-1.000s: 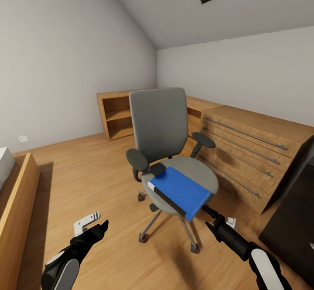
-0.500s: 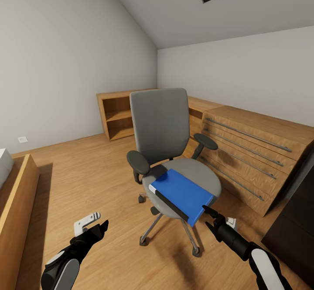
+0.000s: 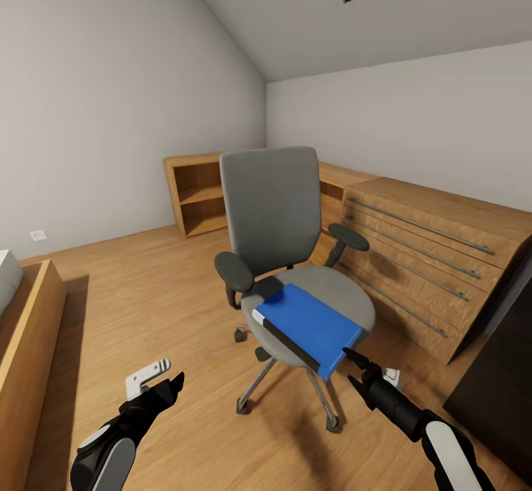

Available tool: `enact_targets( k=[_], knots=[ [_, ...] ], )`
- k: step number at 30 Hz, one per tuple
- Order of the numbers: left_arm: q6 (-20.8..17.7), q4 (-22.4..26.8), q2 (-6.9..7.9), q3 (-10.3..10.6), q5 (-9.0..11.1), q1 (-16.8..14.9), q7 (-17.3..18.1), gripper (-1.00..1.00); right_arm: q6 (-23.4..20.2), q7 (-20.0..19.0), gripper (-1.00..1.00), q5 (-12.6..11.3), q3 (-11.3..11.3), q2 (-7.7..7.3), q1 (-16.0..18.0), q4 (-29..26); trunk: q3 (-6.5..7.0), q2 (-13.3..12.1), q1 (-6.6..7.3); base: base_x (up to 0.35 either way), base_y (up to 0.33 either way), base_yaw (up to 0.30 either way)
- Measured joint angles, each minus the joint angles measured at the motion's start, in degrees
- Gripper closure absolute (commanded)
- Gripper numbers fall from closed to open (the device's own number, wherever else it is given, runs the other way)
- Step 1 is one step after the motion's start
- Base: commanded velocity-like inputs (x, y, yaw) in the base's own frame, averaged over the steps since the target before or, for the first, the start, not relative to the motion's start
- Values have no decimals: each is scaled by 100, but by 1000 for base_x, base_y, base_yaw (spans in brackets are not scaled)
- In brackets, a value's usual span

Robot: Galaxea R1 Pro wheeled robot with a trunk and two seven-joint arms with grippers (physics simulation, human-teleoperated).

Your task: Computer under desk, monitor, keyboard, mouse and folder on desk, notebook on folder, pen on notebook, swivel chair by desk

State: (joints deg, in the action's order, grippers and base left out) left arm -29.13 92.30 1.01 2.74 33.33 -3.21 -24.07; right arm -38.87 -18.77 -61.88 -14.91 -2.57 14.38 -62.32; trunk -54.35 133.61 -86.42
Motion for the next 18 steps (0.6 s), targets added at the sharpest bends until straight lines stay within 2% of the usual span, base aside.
enact_targets(
  k=[10,18],
  knots=[
    [0,0,22,-18,0,1,4,-100,-6,0,-100,4,0,0,0,1,0,0,0,0,3,0],
    [-5,1,25,-15,8,0,5,-100,-6,0,-100,3,0,0,0,1,0,0,0,18,132,0]
  ],
)
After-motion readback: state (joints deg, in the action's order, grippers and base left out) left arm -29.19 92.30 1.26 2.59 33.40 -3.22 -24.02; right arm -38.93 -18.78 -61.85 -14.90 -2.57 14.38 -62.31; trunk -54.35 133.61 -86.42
